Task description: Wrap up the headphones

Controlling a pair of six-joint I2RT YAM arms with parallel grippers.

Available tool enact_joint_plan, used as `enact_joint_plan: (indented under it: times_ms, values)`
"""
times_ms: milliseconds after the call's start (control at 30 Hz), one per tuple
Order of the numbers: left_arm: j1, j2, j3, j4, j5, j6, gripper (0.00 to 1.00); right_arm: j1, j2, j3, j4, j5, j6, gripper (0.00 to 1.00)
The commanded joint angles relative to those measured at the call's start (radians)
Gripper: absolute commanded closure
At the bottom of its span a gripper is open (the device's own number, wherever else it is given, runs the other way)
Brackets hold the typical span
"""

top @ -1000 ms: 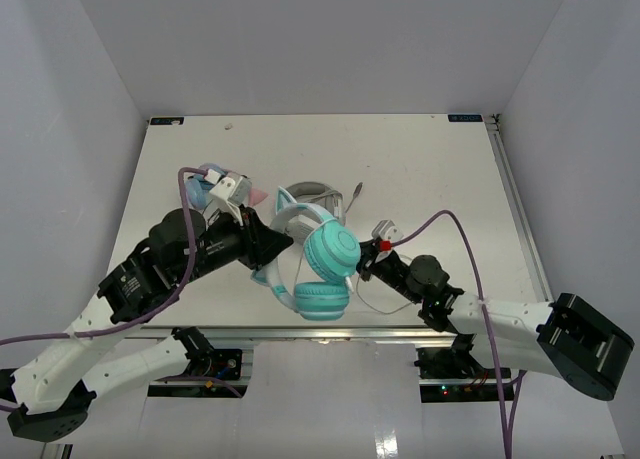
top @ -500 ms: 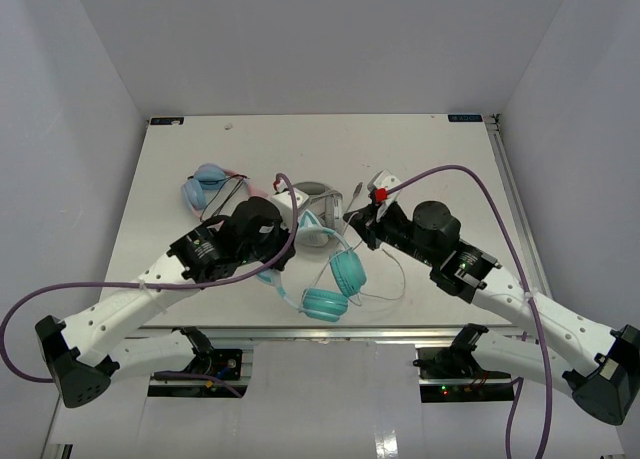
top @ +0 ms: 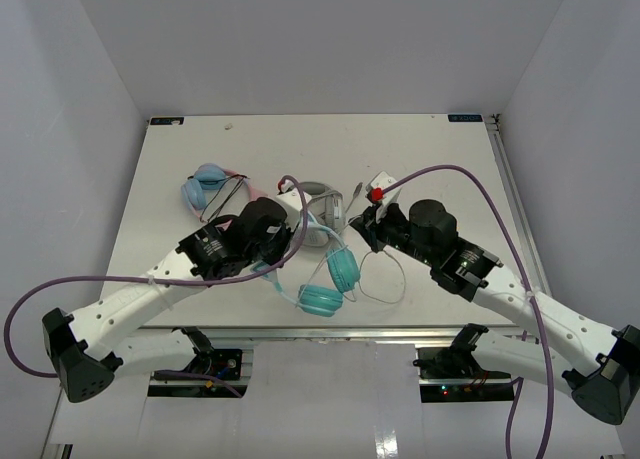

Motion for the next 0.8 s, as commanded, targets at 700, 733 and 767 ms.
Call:
enact_joint_plan:
  times_ms: [700,733,767]
  values:
    - [-0.003,0.097,0.126,-0.074,-0.604,-0.284,1.00,-0.005,0.163,0.073,0.191,-0.555,0.208,0.88]
    - [-0.003,0.099,0.127,-0.075,-0.605,-0.292,1.00,-0.006,0.176,0.073,0.215,-0.562,0.224,0.88]
    - [-0.003,0.103,0.130,-0.084,-0.609,-0.305,1.00,-0.006,0.186,0.074,0.232,-0.572,0.237,0.88]
